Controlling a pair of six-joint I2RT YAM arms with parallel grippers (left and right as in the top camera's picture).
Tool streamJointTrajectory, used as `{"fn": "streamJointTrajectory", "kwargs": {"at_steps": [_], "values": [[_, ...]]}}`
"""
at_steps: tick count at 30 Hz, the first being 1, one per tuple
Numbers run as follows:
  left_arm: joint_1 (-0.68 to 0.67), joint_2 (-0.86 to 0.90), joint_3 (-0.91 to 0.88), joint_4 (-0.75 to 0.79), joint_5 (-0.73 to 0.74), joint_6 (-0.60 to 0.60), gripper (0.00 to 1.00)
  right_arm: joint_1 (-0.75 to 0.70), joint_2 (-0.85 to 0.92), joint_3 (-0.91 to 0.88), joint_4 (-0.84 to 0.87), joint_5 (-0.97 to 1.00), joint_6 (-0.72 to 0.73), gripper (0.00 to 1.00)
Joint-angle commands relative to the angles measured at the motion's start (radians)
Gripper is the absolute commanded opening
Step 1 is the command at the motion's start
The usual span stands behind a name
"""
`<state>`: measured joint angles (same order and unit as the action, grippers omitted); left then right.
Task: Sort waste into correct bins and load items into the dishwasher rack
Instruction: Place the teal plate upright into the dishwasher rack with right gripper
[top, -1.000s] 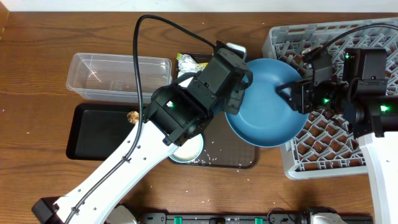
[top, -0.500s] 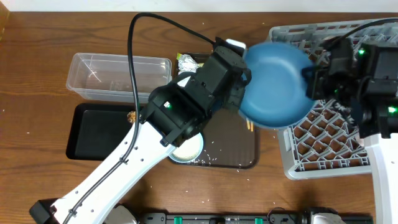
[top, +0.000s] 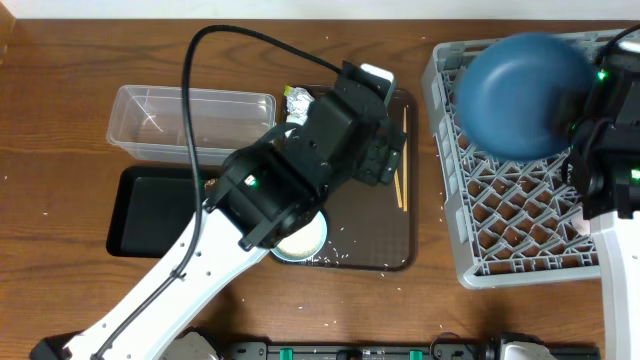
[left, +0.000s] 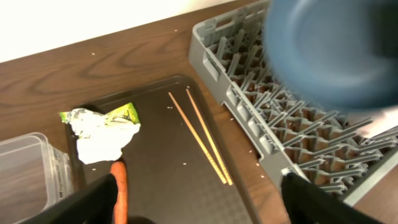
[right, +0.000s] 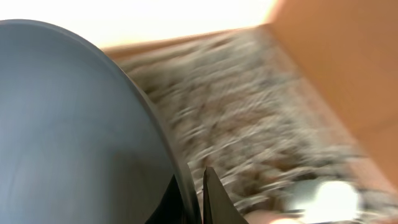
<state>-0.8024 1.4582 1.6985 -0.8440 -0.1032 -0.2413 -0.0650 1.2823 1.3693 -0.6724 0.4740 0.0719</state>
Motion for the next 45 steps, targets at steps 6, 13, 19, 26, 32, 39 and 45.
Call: {"fn": "streamJointTrajectory", "kwargs": {"at_steps": [6,13,19,26,32,39,45], "values": [[-0.002,-0.076,0.014,-0.042,0.007,0.012,0.9,-0.026,0.108,0.007,0.381,0.42,-0.57,0.01],[-0.002,-0.097,0.014,-0.107,0.007,0.012,0.9,-0.054,0.241,0.007,0.551,0.466,-1.039,0.01],[-0.002,-0.097,0.014,-0.147,0.006,0.012,0.9,-0.076,0.303,0.007,0.665,0.461,-1.207,0.01],[-0.002,-0.097,0.014,-0.15,0.006,0.012,0.9,-0.087,0.344,0.007,0.776,0.411,-1.405,0.01],[-0.002,-0.097,0.014,-0.151,0.007,0.012,0.9,-0.11,0.367,0.007,0.802,0.361,-1.456,0.01],[-0.002,-0.097,0.014,-0.166,0.007,0.012,0.9,-0.164,0.43,0.007,0.839,0.344,-1.457,0.01],[-0.002,-0.093,0.014,-0.195,0.007,0.012,0.9,-0.161,0.48,0.007,0.838,0.345,-1.419,0.01]]}}
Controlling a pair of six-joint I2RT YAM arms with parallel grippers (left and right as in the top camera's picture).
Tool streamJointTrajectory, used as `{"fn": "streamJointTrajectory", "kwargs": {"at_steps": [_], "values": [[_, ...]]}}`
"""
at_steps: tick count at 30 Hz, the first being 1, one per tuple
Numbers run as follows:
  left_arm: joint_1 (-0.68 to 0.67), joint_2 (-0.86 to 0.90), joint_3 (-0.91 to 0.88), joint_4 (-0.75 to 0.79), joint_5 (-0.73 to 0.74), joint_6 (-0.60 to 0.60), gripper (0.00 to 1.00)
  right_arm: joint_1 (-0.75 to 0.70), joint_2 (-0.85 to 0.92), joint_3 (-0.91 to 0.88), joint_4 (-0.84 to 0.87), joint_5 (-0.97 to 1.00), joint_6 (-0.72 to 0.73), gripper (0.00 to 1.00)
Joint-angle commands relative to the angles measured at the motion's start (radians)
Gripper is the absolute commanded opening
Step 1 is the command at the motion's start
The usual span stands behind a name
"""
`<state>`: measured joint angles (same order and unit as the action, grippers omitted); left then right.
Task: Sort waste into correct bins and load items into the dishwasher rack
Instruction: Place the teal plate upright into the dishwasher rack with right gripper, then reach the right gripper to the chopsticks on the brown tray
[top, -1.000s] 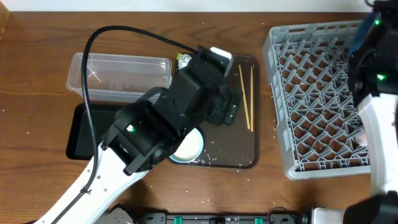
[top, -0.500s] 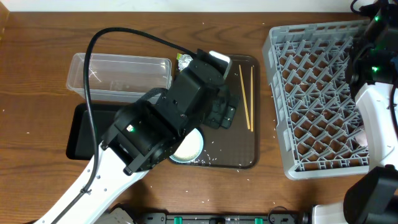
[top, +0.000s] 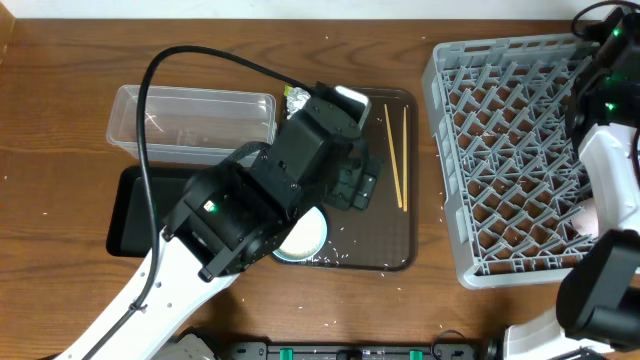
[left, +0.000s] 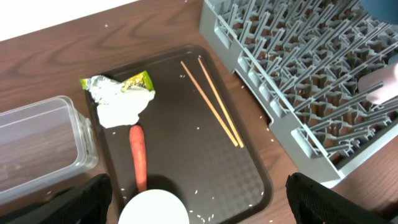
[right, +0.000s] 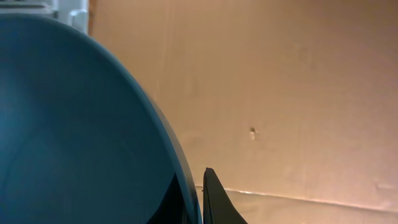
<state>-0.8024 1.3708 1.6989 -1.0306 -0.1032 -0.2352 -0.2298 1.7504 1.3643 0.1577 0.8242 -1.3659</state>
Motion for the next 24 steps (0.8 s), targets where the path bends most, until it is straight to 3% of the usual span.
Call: {"fn": "streamJointTrajectory", "kwargs": {"at_steps": [1,7,8,10,12,17,24], "values": [[-0.002,-0.005,0.013,-0.008,0.007,0.006,0.9,0.008,0.02,0.012,0.006,-0.004,0.039,0.01],[-0.002,-0.004,0.013,-0.008,0.007,0.006,0.9,0.037,0.06,0.012,-0.019,-0.002,0.052,0.03],[-0.002,-0.004,0.013,-0.008,0.007,0.006,0.9,0.045,0.061,0.012,-0.021,-0.002,0.053,0.14],[-0.002,-0.004,0.013,-0.009,0.007,0.006,0.9,0.067,0.061,0.012,-0.026,-0.01,0.061,0.48],[-0.002,-0.004,0.013,-0.008,0.007,0.006,0.9,0.097,0.059,0.012,-0.026,-0.021,0.092,0.66],[-0.002,-0.004,0.013,-0.009,0.007,0.006,1.0,0.169,0.059,0.012,-0.036,-0.019,0.167,0.83],[-0.002,-0.004,0.013,-0.02,0.007,0.006,0.98,0.245,0.058,0.012,-0.07,0.017,0.357,0.93]]}}
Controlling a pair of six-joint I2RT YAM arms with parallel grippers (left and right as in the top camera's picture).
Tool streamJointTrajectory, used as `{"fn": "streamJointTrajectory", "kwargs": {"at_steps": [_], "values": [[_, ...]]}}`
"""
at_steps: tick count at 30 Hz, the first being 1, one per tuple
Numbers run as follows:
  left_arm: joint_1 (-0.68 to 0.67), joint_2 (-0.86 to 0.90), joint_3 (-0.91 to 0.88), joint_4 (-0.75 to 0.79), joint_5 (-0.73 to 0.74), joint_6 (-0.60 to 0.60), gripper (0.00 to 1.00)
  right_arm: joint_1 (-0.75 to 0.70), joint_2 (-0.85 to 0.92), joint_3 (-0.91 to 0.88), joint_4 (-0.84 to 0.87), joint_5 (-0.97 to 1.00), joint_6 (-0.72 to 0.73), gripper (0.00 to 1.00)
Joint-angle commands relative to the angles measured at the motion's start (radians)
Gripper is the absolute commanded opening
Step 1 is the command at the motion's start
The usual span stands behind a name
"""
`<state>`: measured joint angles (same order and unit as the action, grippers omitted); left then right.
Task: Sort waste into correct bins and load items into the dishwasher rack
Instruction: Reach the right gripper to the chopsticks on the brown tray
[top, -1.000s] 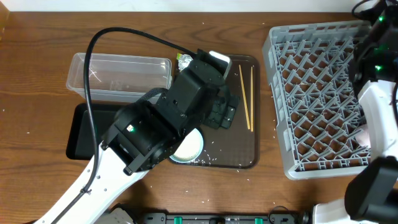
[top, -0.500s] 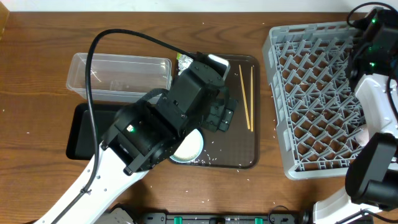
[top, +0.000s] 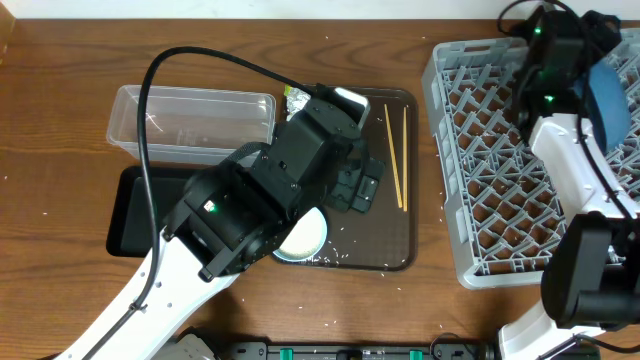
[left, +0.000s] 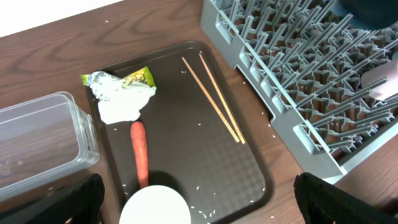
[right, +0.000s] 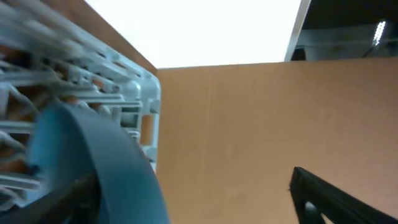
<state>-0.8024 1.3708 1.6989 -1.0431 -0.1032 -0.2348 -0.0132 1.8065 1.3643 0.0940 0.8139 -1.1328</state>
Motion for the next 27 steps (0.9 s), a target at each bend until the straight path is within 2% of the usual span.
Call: {"fn": "streamJointTrajectory", "kwargs": {"at_steps": [1,5,9,13,15,19,21,23,27], "values": [[-0.002,-0.004,0.013,-0.011,0.006,0.006,0.98,0.04,0.002,0.012,-0.019,0.027,0.145,0.95],[-0.002,-0.004,0.013,-0.023,0.007,0.006,0.98,0.073,0.002,0.012,-0.047,0.055,0.159,0.95],[-0.002,-0.004,0.013,-0.037,0.007,0.006,0.98,0.074,-0.001,0.012,-0.067,0.089,0.242,0.99],[-0.002,-0.004,0.013,-0.037,0.006,0.006,0.98,0.093,-0.026,0.012,-0.159,0.095,0.394,0.99],[-0.001,-0.003,0.013,-0.033,0.006,0.006,0.98,0.109,-0.048,0.012,-0.247,0.055,0.531,0.99],[-0.001,-0.001,0.013,-0.021,0.006,0.006,0.98,0.144,-0.109,0.012,-0.484,-0.196,0.788,0.99],[-0.001,0.002,0.013,-0.021,0.005,0.006,0.98,0.164,-0.145,0.012,-0.59,-0.348,0.917,0.95],[-0.001,0.007,0.013,-0.022,-0.004,0.006,0.98,0.184,-0.187,0.012,-0.684,-0.538,1.04,0.84],[-0.001,0.011,0.013,-0.022,-0.067,0.006,0.98,0.218,-0.249,0.012,-0.795,-0.875,1.17,0.66]]}}
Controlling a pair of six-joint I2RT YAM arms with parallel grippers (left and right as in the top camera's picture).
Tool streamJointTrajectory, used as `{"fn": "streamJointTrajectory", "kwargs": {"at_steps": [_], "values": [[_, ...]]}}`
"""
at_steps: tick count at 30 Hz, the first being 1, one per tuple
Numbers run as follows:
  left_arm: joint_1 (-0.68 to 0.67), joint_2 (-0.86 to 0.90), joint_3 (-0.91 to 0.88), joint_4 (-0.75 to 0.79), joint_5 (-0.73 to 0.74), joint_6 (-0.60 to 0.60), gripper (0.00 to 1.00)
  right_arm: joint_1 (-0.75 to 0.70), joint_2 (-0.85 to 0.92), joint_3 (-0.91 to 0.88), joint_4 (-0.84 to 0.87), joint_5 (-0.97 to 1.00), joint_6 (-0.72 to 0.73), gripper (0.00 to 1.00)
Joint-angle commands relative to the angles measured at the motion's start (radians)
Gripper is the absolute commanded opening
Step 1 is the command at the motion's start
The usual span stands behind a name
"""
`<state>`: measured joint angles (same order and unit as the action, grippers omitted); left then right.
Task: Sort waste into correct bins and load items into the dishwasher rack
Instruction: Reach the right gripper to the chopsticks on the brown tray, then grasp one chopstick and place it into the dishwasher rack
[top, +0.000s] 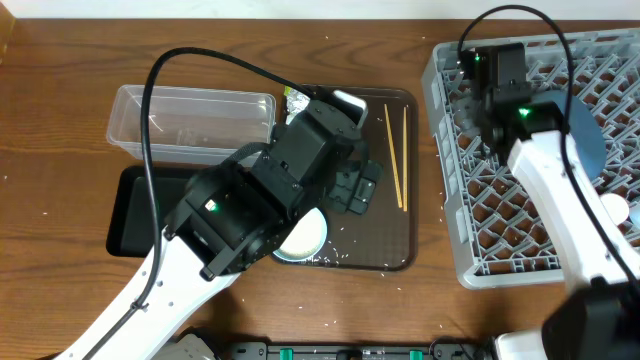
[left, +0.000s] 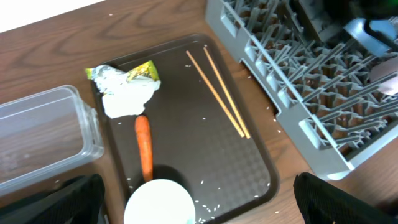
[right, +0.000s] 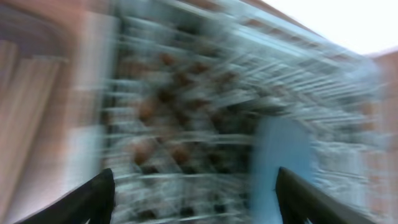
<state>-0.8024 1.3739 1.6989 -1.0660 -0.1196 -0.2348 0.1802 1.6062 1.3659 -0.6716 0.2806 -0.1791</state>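
A brown tray carries a carrot, a crumpled foil wrapper, two chopsticks and a white bowl. My left gripper hovers open above the bowl end of the tray, also seen as the left gripper. In the grey dishwasher rack a blue plate stands on edge. My right gripper is open over the rack's back left part, with the blurred blue plate ahead of it.
A clear plastic container sits left of the tray, with a black tray in front of it. A whitish item lies in the rack at the right. Rice grains dot the brown tray.
My right gripper has moved left from beside the blue plate to the rack's back left part, still open. The plate stays standing in the rack. My left gripper has hardly moved.
My right gripper first held the blue plate above the rack's back. Then it was at the far right with the plate still in it. Then it stood open with the plate on edge in the rack, and now it is away to the left. My left gripper stayed open over the tray.
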Motion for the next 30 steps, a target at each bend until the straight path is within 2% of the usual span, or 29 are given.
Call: {"fn": "streamJointTrajectory", "kwargs": {"at_steps": [1,6,9,12,14,17,20,23,27,30], "values": [[0.0,0.008,0.013,0.001,-0.061,0.006,0.98,0.031,-0.058,0.01,-0.053,-0.389,0.241,0.64],[0.014,0.014,0.013,-0.012,-0.084,0.003,0.99,0.06,-0.065,0.01,-0.177,-0.504,0.336,0.64],[0.05,0.016,0.013,-0.036,-0.083,-0.035,0.99,0.091,-0.05,-0.003,-0.197,-0.521,0.34,0.55],[0.104,0.005,0.014,-0.049,-0.078,-0.096,0.99,0.14,-0.021,-0.034,-0.156,-0.517,0.351,0.49],[0.138,-0.008,0.014,-0.048,-0.062,-0.097,0.99,0.171,0.013,-0.046,-0.132,-0.474,0.39,0.45],[0.192,-0.036,0.014,-0.057,-0.02,-0.096,0.99,0.208,0.086,-0.047,-0.109,-0.302,0.502,0.47],[0.235,-0.068,0.014,-0.096,0.004,-0.096,0.99,0.216,0.156,-0.047,-0.056,-0.264,0.533,0.5],[0.267,-0.095,0.014,-0.149,0.003,-0.095,0.99,0.216,0.226,-0.047,-0.006,-0.256,0.539,0.43],[0.292,-0.11,0.014,-0.215,0.003,-0.096,0.99,0.212,0.293,-0.047,0.041,-0.262,0.554,0.4],[0.293,-0.108,0.013,-0.243,0.003,-0.095,0.99,0.212,0.344,-0.047,0.055,-0.263,0.571,0.29]]}}
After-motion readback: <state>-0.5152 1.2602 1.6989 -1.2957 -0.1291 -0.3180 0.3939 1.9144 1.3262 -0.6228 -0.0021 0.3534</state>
